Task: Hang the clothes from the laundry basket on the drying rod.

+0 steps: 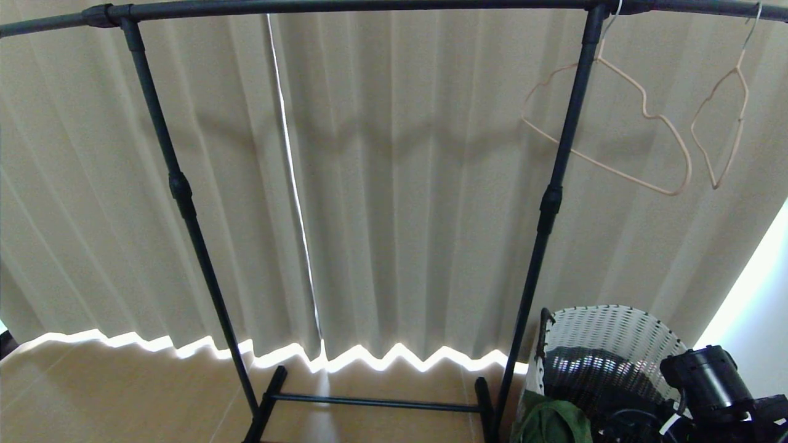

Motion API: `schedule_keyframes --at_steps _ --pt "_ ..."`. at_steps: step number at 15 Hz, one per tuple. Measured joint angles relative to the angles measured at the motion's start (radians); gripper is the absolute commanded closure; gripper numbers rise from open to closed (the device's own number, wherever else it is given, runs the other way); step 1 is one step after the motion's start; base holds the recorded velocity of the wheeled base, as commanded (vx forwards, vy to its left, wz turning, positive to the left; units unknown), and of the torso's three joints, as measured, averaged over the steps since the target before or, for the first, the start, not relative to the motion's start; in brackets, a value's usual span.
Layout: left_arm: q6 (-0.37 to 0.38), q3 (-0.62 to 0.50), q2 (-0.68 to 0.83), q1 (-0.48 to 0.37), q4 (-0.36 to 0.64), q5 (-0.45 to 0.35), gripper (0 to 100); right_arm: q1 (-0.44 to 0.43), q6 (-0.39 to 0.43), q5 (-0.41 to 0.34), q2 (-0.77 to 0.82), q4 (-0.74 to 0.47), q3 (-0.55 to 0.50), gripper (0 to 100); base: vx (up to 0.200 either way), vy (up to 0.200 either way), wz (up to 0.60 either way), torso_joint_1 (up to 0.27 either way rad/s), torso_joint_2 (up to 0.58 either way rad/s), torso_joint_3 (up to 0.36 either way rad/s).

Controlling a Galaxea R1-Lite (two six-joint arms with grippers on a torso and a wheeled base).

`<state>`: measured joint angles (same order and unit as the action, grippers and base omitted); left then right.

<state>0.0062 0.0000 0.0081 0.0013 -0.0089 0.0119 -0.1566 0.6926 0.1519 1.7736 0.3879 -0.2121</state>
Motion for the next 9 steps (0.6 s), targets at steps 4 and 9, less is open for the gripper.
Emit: schedule_keyframes --at_steps 4,9 --pt "-0.006 0.000 0.000 0.000 0.000 0.000 0 0.005 0.000 0.017 0.021 0.000 -0.001 0 0.000 0.000 0.00 0.000 0.00 0.000" --pt "-0.033 0.000 0.000 0.000 -0.001 0.002 0 0.014 -0.001 0.037 0.010 0.001 0.013 100 0.000 0.000 0.00 0.000 0.00 0.000"
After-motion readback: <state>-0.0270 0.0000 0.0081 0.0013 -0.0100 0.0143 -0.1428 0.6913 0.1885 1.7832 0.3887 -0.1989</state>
